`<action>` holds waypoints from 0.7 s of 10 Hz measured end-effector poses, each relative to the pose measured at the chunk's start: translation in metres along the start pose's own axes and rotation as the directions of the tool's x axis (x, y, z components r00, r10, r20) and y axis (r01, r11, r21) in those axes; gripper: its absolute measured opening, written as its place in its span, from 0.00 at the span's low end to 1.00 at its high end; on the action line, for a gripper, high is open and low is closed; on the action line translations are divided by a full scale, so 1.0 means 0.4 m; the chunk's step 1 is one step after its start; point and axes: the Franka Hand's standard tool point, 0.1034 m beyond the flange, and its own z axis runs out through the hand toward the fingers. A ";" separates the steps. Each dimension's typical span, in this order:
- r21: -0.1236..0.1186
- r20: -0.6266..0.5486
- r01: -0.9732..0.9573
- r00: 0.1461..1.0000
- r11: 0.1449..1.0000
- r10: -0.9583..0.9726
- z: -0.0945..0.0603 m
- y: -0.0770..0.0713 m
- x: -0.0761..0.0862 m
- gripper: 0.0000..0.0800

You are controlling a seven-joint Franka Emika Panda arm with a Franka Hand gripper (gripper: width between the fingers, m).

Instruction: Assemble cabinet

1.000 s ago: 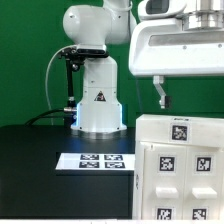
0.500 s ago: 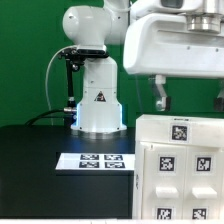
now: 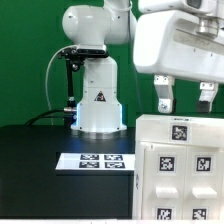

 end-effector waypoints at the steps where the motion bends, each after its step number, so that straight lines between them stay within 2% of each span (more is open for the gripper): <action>1: 0.023 0.044 0.126 0.991 0.992 -0.127 0.002 0.000 0.002 1.00; 4: 0.012 0.050 0.248 0.967 0.969 -0.248 -0.005 0.016 -0.006 1.00; 6: 0.011 0.053 0.237 0.970 0.972 -0.237 -0.003 0.018 -0.009 1.00; 7: 0.025 0.071 0.190 0.979 0.981 -0.192 0.012 0.011 -0.009 1.00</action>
Offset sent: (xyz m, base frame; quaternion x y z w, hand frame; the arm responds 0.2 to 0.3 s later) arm 0.0000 0.0000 0.0000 0.0000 0.0000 -0.1938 0.9810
